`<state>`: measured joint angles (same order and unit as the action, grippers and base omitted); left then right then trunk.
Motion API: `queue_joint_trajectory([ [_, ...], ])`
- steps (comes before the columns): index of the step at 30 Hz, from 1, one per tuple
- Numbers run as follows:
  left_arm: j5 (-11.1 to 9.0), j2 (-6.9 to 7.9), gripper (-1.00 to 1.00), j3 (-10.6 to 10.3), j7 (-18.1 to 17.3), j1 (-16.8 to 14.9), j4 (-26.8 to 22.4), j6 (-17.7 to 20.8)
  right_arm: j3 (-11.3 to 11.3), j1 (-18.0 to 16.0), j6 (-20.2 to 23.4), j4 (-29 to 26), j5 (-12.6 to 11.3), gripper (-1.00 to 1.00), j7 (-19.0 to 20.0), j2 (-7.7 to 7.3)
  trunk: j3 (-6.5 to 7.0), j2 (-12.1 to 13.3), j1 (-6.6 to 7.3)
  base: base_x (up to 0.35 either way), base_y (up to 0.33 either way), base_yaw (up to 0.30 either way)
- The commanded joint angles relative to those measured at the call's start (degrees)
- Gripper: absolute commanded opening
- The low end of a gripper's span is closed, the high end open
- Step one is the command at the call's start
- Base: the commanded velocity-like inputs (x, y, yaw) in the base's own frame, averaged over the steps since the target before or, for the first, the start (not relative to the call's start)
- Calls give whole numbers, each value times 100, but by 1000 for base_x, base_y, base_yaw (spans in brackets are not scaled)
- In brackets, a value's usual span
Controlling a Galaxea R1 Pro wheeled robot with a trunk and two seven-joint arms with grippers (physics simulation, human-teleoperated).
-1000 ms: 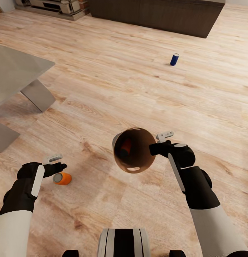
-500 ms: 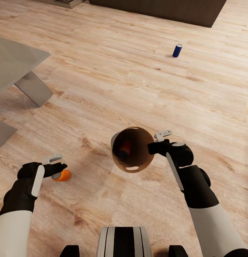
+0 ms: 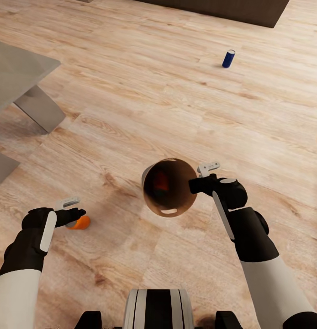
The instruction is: Put the three can of soda from the living room inside the tash can in the kitchen.
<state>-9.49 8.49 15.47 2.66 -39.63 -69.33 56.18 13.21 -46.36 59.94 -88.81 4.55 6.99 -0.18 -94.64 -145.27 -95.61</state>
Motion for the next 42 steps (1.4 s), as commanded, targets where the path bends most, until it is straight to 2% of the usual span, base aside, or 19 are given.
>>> queue_joint_trajectory([
  [1, 0, 1, 100, 0, 2, 1, 1, -1, 5, -3, 6, -12, -165, -100, 11, 4, -22, -2, -1, 0, 0, 0],
  [13, 0, 0, 100, -3, -24, 4, 0, -4, 22, 3, 6, -5, -165, -100, 9, -1, -288, -18, -32, 0, 0, 0],
  [24, -8, -5, 100, -9, -26, 5, -2, -38, 32, 4, 6, 2, -165, -100, 7, -7, -288, -18, -32, 0, 0, 0],
  [28, -9, -5, 100, -9, -33, 7, -2, -41, 32, 5, 6, 4, -165, -100, 6, -8, -377, -23, -43, 0, 0, 0],
  [35, -9, -6, 100, -9, -30, 7, -2, -38, 32, 7, 6, 4, -165, -100, 6, -9, -377, -23, -43, 0, 0, 0],
  [36, -9, -6, -100, -9, -31, 8, -2, -37, 32, 9, 6, 4, -165, -100, 5, -9, -377, -23, -43, 0, 0, 0],
  [42, -17, -6, -100, -9, -33, 8, -2, -44, 32, 13, 6, 5, -165, -100, 4, -15, -377, -23, -43, 0, 0, 0],
])
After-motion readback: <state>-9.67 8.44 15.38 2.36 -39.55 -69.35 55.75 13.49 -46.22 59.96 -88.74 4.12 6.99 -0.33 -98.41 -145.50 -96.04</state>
